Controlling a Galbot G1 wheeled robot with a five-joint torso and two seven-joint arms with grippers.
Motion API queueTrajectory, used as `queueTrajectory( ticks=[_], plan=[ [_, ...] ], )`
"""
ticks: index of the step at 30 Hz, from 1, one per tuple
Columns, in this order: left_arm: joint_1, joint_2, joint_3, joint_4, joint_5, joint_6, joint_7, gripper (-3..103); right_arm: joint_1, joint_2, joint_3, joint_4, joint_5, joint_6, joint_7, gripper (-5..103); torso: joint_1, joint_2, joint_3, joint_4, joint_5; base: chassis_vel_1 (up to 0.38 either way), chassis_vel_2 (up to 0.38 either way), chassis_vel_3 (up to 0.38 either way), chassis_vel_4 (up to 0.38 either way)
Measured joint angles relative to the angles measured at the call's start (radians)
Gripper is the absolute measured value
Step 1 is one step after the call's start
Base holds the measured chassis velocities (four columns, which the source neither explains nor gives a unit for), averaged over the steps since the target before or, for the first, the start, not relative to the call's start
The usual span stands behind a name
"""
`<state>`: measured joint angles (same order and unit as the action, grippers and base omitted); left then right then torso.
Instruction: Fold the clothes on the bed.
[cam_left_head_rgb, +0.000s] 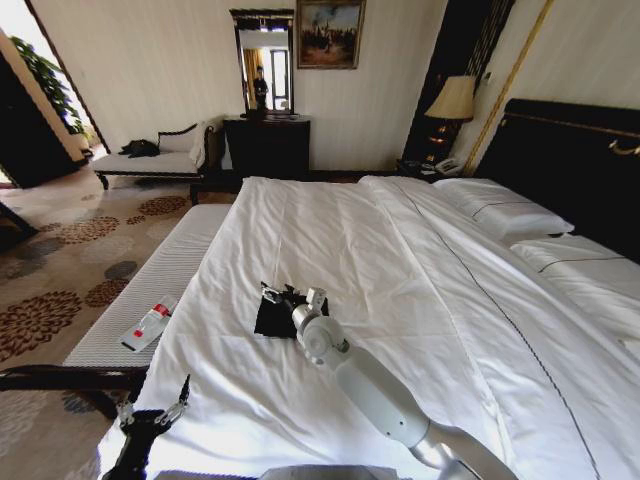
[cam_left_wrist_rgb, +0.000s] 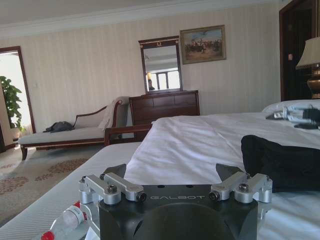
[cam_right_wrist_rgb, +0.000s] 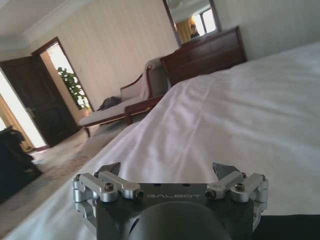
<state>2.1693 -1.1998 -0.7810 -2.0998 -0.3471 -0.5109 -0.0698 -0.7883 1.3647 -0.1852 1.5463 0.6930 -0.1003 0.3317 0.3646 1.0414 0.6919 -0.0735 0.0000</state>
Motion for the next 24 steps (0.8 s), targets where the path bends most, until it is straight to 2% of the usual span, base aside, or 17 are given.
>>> queueTrajectory(
  ticks=[1, 2, 3, 5, 8, 11, 13, 16, 20, 24],
  plan=[
    [0.0, 0.0, 0.0, 0.0, 0.0, 0.0, 0.0, 100, -0.012, 0.007, 0.019, -0.074, -0.107, 0.061, -0.043, 100, 0.0, 0.0, 0.0, 0.0001, 0.0001, 0.0, 0.0, 0.0, 0.0],
    [0.0, 0.0, 0.0, 0.0, 0.0, 0.0, 0.0, 100, -0.018, 0.012, 0.028, -0.119, -0.17, 0.104, -0.066, 100, 0.0, 0.0, 0.0, 0.0002, 0.0001, 0.0, 0.0, 0.0, 0.0],
    [0.0, 0.0, 0.0, 0.0, 0.0, 0.0, 0.0, 100, -0.018, 0.012, 0.028, -0.119, -0.17, 0.104, -0.066, 100, 0.0, 0.0, 0.0, 0.0002, 0.0001, 0.0, 0.0, 0.0, 0.0],
    [0.0, 0.0, 0.0, 0.0, 0.0, 0.0, 0.0, 100, -0.037, 0.022, 0.034, -0.177, -0.251, 0.163, -0.092, 100, 0.0, 0.0, 0.0, 0.0002, 0.0, 0.0, 0.0, 0.0, 0.0],
    [0.0, 0.0, 0.0, 0.0, 0.0, 0.0, 0.0, 100, -0.056, 0.034, 0.025, -0.178, -0.266, 0.171, -0.101, 100, 0.0, 0.0, 0.0, 0.0002, 0.0, 0.0, 0.0, 0.0, 0.0],
    [0.0, 0.0, 0.0, 0.0, 0.0, 0.0, 0.0, 100, -0.064, 0.094, 0.011, -0.245, -0.423, 0.223, -0.138, 100, 0.0, 0.0, 0.0, 0.0004, 0.0, 0.0, 0.0, 0.0, 0.0],
    [0.0, 0.0, 0.0, 0.0, 0.0, 0.0, 0.0, 100, -0.064, 0.103, 0.01, -0.259, -0.441, 0.23, -0.141, 100, 0.0, 0.0, 0.0, 0.0004, -0.0001, 0.0, 0.0, 0.0, 0.0],
    [0.0, 0.0, 0.0, 0.0, 0.0, 0.0, 0.0, 100, -0.063, 0.169, 0.0, -0.33, -0.507, 0.254, -0.148, 100, 0.0, 0.0, 0.0, 0.0004, -0.0002, 0.0, 0.0, 0.0, 0.0],
    [0.0, 0.0, 0.0, 0.0, 0.0, 0.0, 0.0, 100, -0.05, 0.194, -0.023, -0.357, -0.522, 0.256, -0.146, 100, 0.0, 0.0, 0.0, 0.0004, -0.0001, 0.0, 0.0, 0.0, 0.0],
    [0.0, 0.0, 0.0, 0.0, 0.0, 0.0, 0.0, 100, -0.042, 0.178, -0.028, -0.33, -0.5, 0.248, -0.131, 100, 0.0, 0.0, 0.0, 0.0006, 0.0, 0.0, 0.0, 0.0, 0.0]
  ],
)
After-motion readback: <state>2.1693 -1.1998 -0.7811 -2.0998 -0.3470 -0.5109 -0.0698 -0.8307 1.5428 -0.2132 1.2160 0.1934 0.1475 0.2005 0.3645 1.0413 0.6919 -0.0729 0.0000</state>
